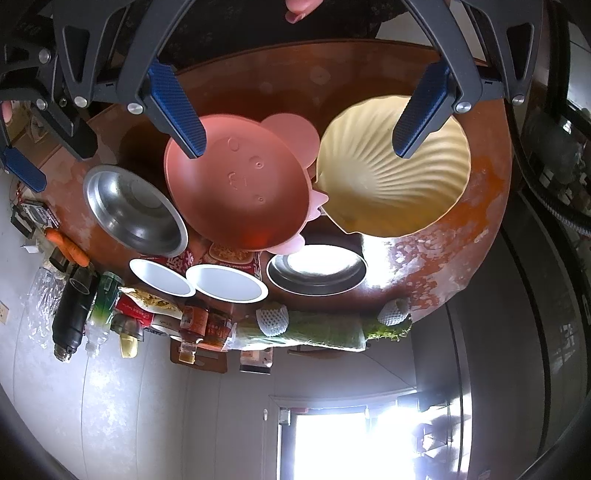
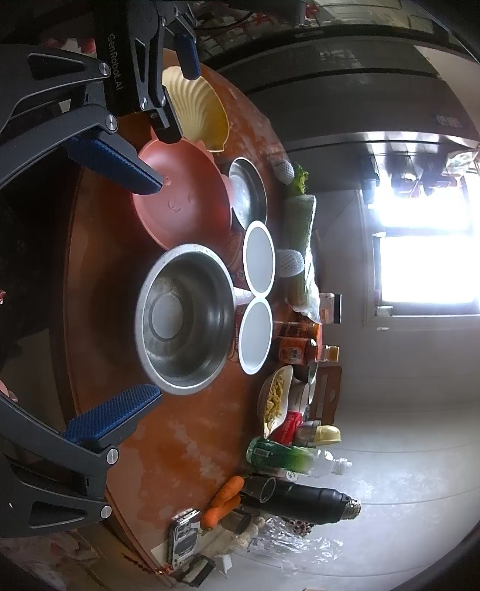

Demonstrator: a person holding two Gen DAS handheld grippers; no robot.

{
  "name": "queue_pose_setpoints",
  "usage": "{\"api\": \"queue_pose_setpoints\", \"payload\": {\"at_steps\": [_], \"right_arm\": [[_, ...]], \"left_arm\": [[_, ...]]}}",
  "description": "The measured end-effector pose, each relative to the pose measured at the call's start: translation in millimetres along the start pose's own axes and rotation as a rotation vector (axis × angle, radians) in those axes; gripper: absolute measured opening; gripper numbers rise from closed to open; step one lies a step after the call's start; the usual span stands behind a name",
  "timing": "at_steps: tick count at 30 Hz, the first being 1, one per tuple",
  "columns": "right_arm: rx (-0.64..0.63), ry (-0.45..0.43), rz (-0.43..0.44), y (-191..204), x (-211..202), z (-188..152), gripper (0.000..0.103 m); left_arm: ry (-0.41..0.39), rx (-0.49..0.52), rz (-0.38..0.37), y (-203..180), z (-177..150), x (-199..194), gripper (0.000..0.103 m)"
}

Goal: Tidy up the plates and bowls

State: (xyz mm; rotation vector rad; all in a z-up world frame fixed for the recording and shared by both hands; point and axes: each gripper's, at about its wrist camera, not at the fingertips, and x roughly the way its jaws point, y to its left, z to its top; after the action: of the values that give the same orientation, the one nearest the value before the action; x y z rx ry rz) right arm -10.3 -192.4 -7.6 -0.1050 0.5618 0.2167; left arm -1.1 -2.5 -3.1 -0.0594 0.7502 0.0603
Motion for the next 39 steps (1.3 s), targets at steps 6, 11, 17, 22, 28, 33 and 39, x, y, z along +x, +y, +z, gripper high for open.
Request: {"api": "queue_pose_setpoints", "payload": {"at_steps": [6, 11, 17, 22, 28, 33, 39], "right_arm": [[-0.004, 0.004, -0.006, 1.9, -0.2, 0.0, 0.103], [-0.008, 0.003, -0.008, 1.9, -0.5, 0.6, 0.103], [-0.006, 0.003, -0.012, 2.6, -1.0, 1.2, 0.103], [-0.007, 0.002, -0.016, 2.1, -2.7, 1.7, 0.103], [-0.012, 0.008, -0.013, 2.0, -1.5, 2.5, 0.103], [-0.012, 0.009, -0.015, 2.0, -0.7, 2.8, 0.103], [-0.019, 0.009, 0.0, 5.6, 1.6, 3.8, 0.103]], "left_arm": [[-0.002, 0.002, -0.004, -0.8, -0.4, 0.2, 0.102], [-0.002, 0.001, -0.003, -1.7, -0.4, 0.4, 0.102], [-0.002, 0.003, -0.004, -2.1, -0.6, 0.3, 0.102], [-0.006, 0.006, -0.004, -2.9, -1.9, -0.3, 0.102], [-0.008, 0.007, -0.004, -3.0, -0.4, -1.8, 0.102], [-0.008, 0.005, -0.004, -2.0, 0.0, -1.5, 0.102], [-0.014, -0.004, -0.003, 6.2, 2.4, -4.1, 0.102]]}}
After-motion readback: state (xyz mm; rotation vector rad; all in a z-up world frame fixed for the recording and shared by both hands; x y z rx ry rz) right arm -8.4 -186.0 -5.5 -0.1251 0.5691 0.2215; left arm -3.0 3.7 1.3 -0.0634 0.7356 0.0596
